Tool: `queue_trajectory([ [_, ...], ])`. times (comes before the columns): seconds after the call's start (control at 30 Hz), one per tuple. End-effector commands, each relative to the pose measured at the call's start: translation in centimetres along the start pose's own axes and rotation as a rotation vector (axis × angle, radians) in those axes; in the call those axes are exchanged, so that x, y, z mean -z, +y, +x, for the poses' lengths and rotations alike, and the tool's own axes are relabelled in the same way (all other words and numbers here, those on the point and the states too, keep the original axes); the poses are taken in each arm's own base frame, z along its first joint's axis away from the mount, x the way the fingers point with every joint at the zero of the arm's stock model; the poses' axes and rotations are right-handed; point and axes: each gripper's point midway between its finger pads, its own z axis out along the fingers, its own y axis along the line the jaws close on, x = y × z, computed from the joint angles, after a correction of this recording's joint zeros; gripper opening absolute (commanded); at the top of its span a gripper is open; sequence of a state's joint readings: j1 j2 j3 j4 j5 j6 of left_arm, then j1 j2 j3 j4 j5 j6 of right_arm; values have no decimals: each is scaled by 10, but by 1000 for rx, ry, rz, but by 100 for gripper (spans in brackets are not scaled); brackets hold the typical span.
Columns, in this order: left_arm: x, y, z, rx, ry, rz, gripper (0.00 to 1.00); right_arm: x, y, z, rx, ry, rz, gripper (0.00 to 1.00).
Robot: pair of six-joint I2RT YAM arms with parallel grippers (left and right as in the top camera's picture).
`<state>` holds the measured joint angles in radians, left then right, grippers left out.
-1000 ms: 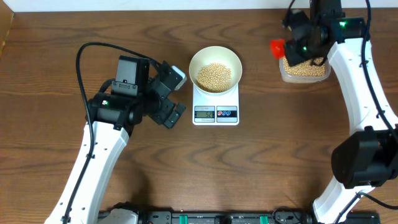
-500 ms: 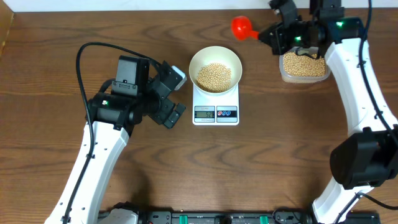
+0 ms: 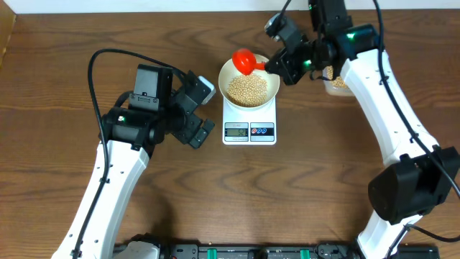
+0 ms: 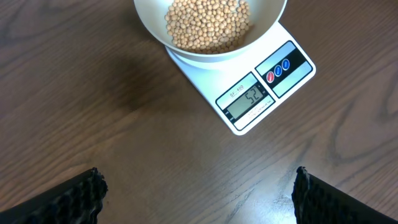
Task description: Scoop item into bowl and weigh 50g on scale
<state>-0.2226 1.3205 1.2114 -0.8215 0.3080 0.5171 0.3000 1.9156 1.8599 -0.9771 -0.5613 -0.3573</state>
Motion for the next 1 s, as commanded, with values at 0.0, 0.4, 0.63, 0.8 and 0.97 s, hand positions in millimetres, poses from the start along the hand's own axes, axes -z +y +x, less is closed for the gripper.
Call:
queue_trajectory([
  [0.0,-1,2,0,12,4,-3,98,3,-4,0,94,34,99,1],
  [0.4,-1,2,0,12,5,-3,98,-37,-23,31,177,199,181,1],
  [0.63,-1,2,0,12,4,-3,98,-49,-31,42,189,241,180,1],
  [0.8,-1,2,0,12,5,-3,98,-56,-31,46,194,258,173,1],
  [0.97,-1,2,0,12,5,-3,98,-65,-31,51,192,275,162,1],
])
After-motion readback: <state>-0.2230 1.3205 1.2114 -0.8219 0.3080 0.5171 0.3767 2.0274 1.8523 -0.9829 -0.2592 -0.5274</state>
